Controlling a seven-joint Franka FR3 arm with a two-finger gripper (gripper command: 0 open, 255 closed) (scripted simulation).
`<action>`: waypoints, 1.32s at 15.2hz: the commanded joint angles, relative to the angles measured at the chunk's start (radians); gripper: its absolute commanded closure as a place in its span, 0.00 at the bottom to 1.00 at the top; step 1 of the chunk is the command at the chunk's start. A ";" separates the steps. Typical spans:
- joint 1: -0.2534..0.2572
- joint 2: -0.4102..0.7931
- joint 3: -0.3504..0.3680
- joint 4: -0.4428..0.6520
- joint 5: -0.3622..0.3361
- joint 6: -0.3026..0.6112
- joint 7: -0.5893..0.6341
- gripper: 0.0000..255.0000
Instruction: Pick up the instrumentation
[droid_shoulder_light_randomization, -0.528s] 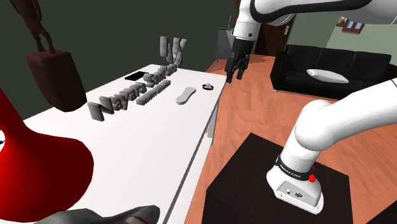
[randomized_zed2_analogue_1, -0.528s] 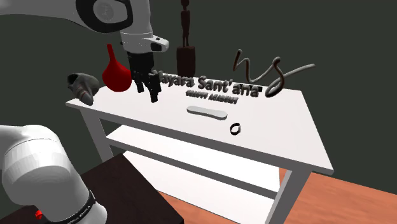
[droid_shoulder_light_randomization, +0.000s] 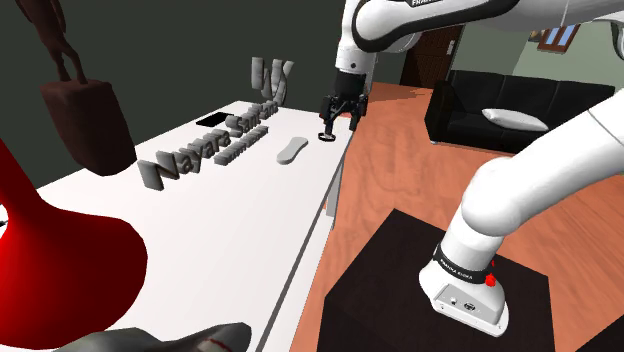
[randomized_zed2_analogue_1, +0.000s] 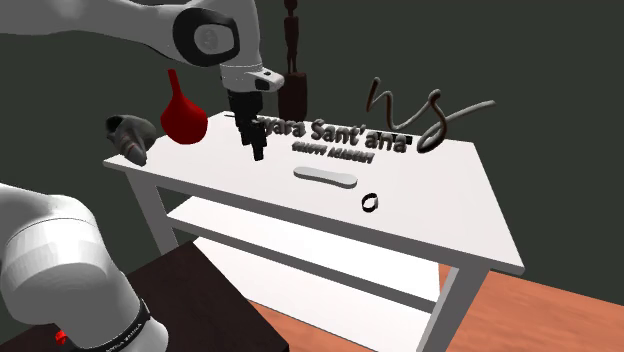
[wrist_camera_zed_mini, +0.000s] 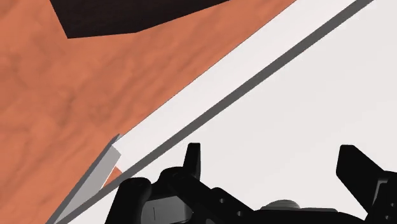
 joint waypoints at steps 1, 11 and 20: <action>-0.018 0.083 0.029 0.044 0.002 0.040 0.096 0.00; -0.090 0.491 0.099 0.319 -0.075 0.155 0.539 0.00; -0.101 0.798 0.056 0.605 -0.145 0.148 0.845 0.00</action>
